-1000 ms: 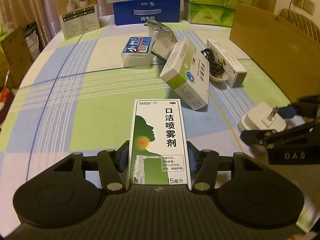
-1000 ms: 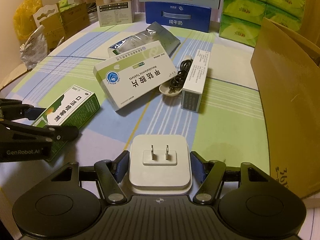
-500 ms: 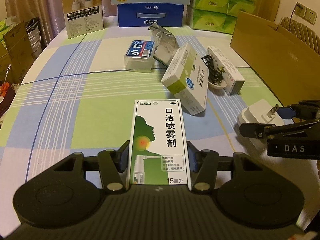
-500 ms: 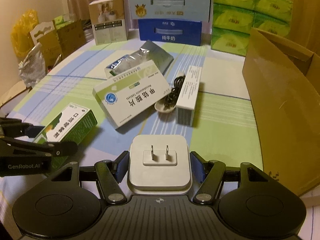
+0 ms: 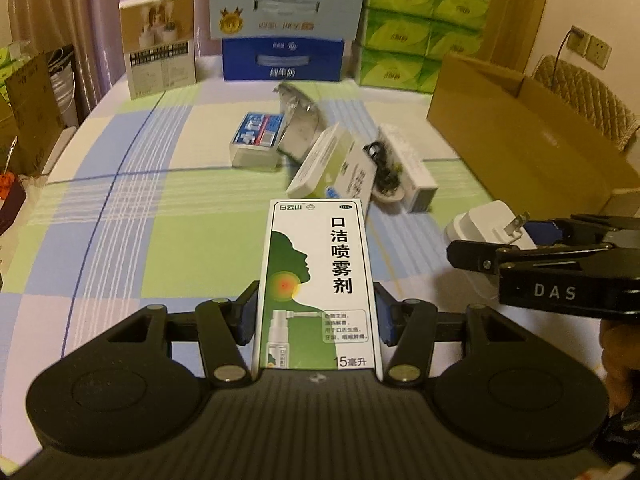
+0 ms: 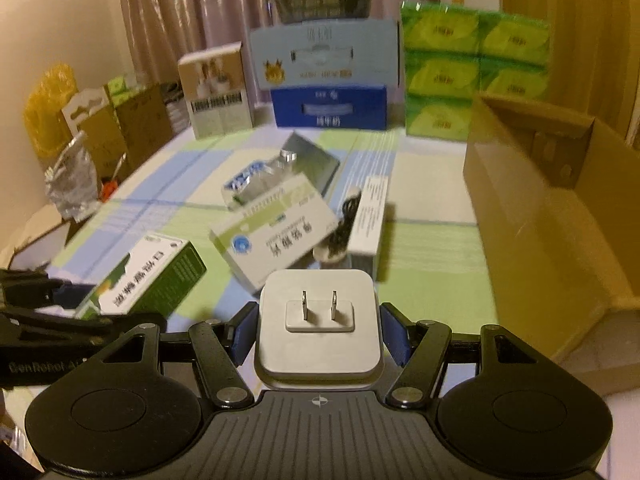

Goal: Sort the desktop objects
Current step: 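Carry the spray box and plug adapter with both tools over the cardboard box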

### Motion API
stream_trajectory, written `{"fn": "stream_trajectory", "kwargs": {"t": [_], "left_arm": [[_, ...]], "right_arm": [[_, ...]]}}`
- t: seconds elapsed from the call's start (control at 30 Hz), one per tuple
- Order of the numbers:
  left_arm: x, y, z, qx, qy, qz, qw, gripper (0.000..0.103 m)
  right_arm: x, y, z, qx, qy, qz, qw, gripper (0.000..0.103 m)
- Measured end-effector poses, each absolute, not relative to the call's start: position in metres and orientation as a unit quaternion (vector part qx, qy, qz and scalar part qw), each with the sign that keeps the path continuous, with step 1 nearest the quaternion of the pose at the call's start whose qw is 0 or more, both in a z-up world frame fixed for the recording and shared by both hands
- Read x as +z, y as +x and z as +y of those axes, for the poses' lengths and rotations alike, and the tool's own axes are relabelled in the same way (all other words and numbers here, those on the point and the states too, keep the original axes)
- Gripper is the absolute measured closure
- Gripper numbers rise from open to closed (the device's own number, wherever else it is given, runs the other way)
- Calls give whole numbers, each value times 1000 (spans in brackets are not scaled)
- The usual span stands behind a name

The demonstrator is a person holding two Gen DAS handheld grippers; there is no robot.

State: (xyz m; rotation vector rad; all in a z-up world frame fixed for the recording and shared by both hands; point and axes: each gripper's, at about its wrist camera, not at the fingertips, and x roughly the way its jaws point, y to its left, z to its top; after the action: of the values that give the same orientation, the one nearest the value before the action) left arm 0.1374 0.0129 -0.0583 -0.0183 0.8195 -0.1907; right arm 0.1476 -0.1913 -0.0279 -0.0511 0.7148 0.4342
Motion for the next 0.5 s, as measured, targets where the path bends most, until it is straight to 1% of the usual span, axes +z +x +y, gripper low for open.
{"fn": "stream_trajectory", "kwargs": {"t": [0.3,0.5], "left_arm": [[-2,120,-23,-121,-10,358,926,52],[30,126,-71,-159,9,337,928,52]], "right_arm": [[46,145,-241,175,-13,283,943,42],[70,156,-305,127,-9,276,953,42]]}}
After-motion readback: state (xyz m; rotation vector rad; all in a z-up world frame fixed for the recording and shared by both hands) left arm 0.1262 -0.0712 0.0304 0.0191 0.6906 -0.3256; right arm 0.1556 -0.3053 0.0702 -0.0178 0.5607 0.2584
